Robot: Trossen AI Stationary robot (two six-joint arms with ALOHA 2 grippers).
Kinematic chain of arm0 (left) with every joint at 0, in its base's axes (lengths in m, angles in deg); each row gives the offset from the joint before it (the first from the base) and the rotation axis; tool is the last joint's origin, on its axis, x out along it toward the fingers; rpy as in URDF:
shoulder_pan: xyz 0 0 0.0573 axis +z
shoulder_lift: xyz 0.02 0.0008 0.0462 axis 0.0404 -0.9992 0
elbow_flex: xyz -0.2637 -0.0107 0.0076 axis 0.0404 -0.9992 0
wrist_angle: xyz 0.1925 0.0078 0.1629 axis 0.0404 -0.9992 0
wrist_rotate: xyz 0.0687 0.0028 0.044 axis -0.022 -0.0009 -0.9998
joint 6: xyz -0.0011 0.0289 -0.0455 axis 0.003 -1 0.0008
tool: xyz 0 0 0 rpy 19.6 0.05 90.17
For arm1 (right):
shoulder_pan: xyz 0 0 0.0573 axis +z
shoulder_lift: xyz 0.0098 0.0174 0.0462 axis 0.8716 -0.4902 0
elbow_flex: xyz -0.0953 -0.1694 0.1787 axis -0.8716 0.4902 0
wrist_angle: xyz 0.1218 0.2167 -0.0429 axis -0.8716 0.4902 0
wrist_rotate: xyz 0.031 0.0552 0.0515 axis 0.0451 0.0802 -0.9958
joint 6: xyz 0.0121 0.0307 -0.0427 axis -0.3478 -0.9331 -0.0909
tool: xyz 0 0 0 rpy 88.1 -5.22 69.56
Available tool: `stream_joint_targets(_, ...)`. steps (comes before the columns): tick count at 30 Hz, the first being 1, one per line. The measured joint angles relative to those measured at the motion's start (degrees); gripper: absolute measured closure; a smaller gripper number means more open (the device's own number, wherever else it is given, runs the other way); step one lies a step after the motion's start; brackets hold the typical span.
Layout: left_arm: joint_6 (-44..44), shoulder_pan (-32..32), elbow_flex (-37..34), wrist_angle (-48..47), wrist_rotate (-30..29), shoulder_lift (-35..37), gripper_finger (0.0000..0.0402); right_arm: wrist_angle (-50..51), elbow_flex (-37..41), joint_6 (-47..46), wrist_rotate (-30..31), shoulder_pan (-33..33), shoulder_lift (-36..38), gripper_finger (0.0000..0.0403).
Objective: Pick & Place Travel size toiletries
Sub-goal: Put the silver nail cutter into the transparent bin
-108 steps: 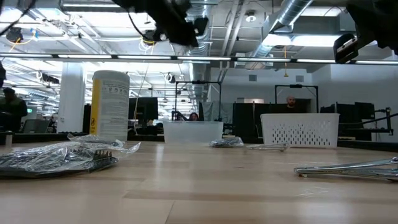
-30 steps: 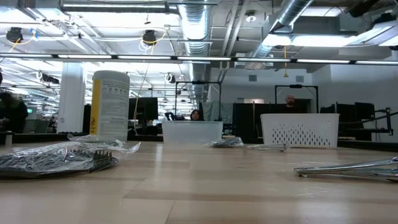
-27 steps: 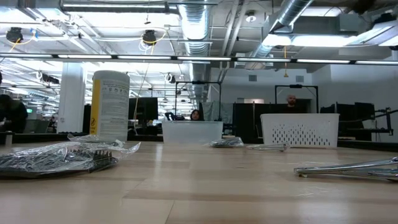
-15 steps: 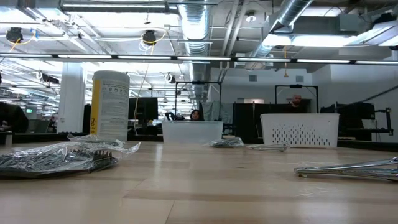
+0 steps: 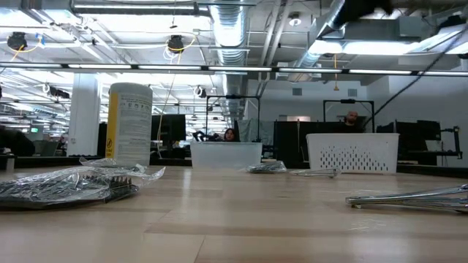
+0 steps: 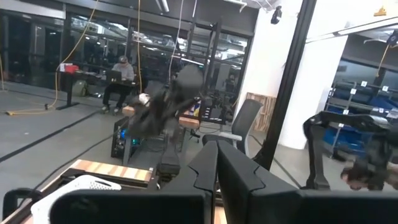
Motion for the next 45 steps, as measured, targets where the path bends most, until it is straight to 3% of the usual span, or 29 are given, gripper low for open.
stream_joint_targets(3,0.56,0.0,-0.86,0.28,0.01,0.36,0.0393,8.29,-0.95,-2.15,-12.48,-5.6,-8.0,0.0325)
stream_joint_targets(5,1.31,0.0,-1.33,0.3,0.07,0.54,0.0393,10.3,-0.41,-0.2,-17.24,-8.31,-13.07,0.0291)
stream_joint_targets(12,2.86,0.0,-1.5,0.69,0.13,0.49,0.0393,8.96,1.04,6.94,-22.91,-13.51,-30.07,0.0149)
stream_joint_targets(17,3.45,0.0,-1.5,1.05,0.13,0.49,0.0393,0.91,1.02,10.92,-33.37,-15.12,-38.17,0.0112)
stream_joint_targets(25,4.88,0.0,-1.5,1.26,0.49,0.49,0.0393,-3.03,1.0,10.99,-42.35,-16.01,-46.11,0.0112)
stream_joint_targets(35,4.91,0.0,-1.5,1.84,0.72,0.49,0.0393,-4.76,0.67,10.54,-42.78,-15.0,-52.23,0.0126)
stream_joint_targets(38,4.91,0.0,-1.5,1.96,0.72,0.49,0.0393,-4.88,0.71,10.53,-42.98,-14.94,-52.38,0.0169)
stream_joint_targets(45,4.91,0.0,-1.5,2.13,0.73,0.49,0.0393,-5.14,0.82,11.46,-43.81,-15.81,-52.18,0.0338)
